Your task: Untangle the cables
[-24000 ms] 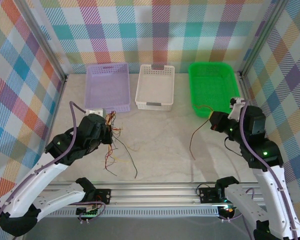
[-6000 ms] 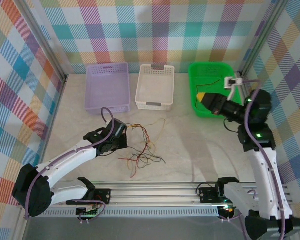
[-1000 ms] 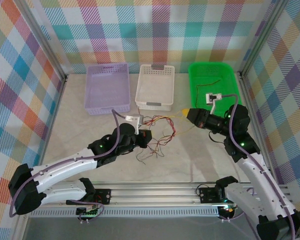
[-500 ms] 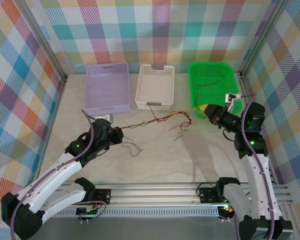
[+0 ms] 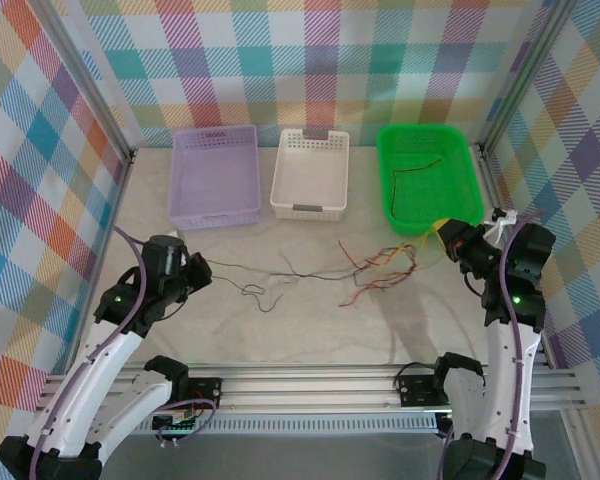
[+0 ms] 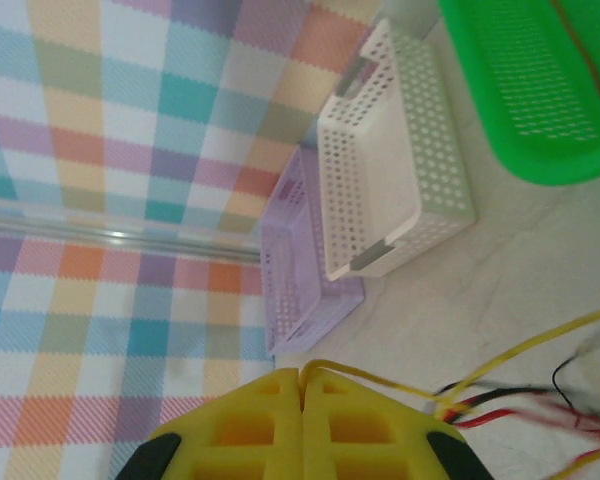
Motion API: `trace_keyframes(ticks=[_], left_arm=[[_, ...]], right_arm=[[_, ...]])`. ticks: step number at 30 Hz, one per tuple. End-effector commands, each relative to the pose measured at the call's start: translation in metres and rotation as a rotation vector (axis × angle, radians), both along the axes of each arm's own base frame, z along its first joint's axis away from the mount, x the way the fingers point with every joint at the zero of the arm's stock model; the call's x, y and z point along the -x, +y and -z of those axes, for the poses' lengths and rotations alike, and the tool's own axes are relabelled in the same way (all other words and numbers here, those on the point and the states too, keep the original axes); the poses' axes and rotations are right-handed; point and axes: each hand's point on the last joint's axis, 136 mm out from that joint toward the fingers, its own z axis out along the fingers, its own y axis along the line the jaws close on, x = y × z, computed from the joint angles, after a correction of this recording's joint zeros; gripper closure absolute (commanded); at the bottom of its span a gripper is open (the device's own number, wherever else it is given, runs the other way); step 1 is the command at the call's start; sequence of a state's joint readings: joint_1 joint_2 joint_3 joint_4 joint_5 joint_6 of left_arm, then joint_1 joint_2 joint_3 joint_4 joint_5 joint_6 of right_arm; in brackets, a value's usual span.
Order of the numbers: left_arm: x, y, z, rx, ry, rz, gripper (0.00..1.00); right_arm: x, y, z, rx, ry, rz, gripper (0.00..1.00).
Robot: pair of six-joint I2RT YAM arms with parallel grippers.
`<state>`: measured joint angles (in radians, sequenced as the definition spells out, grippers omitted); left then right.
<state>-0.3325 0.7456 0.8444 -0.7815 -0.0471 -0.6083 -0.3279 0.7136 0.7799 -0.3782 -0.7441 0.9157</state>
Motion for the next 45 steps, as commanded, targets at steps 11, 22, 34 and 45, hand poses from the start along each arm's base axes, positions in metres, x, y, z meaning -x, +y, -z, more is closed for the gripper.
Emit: trace_keyframes(ticks=[11, 22, 34, 45], left_arm=[[-0.010, 0.007, -0.080, 0.032, -0.125, -0.005, 1.00], [-0.069, -0.006, -0.213, 0.050, -0.365, 0.002, 1.00], [-0.123, -0.001, -0.331, -0.045, -0.575, -0.047, 1.00], [-0.200, 0.017, -0.350, -0.096, -0.661, -0.153, 1.00]], right_arm=[[0.007, 0.005, 0.012, 0.007, -0.014, -0.048, 1.00], [0.020, 0.030, 0.011, 0.076, -0.073, -0.169, 1.00], [0.029, 0.053, -0.003, 0.119, -0.151, -0.277, 1.00], [0.038, 0.067, -0.006, 0.142, -0.184, -0.342, 1.00]])
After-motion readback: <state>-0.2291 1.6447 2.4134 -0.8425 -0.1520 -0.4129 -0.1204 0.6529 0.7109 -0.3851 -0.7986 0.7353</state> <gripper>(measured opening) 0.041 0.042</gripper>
